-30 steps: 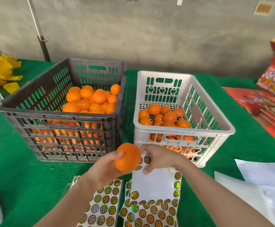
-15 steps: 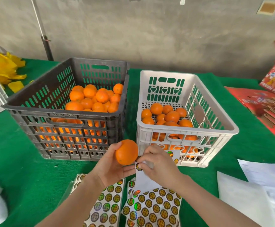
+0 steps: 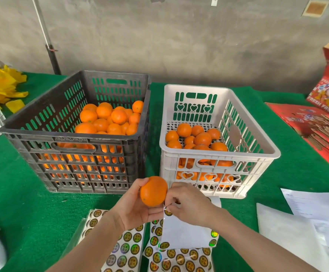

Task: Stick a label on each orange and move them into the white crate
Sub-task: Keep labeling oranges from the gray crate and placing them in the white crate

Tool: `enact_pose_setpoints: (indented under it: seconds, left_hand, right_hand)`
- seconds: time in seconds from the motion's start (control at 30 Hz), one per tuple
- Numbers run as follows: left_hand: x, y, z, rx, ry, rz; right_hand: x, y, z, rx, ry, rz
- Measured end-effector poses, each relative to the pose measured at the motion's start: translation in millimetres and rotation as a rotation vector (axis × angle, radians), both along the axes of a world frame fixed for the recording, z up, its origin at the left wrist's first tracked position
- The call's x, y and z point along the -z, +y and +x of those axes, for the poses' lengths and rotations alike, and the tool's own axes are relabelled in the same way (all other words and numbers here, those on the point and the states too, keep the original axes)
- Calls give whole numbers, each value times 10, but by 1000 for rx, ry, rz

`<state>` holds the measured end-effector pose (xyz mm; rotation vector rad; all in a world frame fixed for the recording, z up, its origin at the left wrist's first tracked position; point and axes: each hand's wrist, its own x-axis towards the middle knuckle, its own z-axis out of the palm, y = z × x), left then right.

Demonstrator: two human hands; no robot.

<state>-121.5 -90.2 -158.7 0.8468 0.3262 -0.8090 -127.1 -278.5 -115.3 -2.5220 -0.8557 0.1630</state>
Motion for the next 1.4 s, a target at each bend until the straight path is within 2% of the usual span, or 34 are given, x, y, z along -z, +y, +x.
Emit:
enact_pose_setpoints:
  seconds: [0.13, 0.23, 0.3, 0.37, 0.4, 0.47, 0.63, 0.8, 1.1, 1.27, 1.33, 1.4]
  left_hand:
    - [150, 47, -48, -2, 28, 82]
    - [213, 107, -92, 28, 7, 289]
    - [189, 119, -136, 165, -127, 522]
    - [132, 126, -159, 292, -323, 748]
    - [81, 132, -159, 296, -385, 800]
    - [-23, 128, -164, 234, -454, 764]
    - [-189, 65, -150, -61, -345, 216]
    - [-394, -103, -120, -246, -217, -54]
    - [-539, -153, -121, -289, -193, -136]
    - [-630, -174, -153, -271, -265, -151]
    - [-653, -148, -168, -260, -312, -93]
    - [-699, -86, -188, -250, -355, -23]
  right_hand:
    - [83, -24, -49, 80, 112, 196]
    - [60, -89, -16, 281, 310, 335]
    - [46, -113, 4, 396, 429, 418]
    - [29, -111, 9, 510, 590, 587]
    - [16, -100, 8, 557, 680, 686]
    - [-25, -66, -1, 616, 824, 839]
    - [-158, 81, -47, 635, 968, 1121]
    - [-289, 232, -89, 649, 826, 1233]
    - [-335, 360, -102, 578, 330, 907]
    - [-293, 386, -176, 474, 32, 882]
    - [-289, 402, -210, 442, -5, 918]
    - [-319, 389, -219, 412, 73, 984]
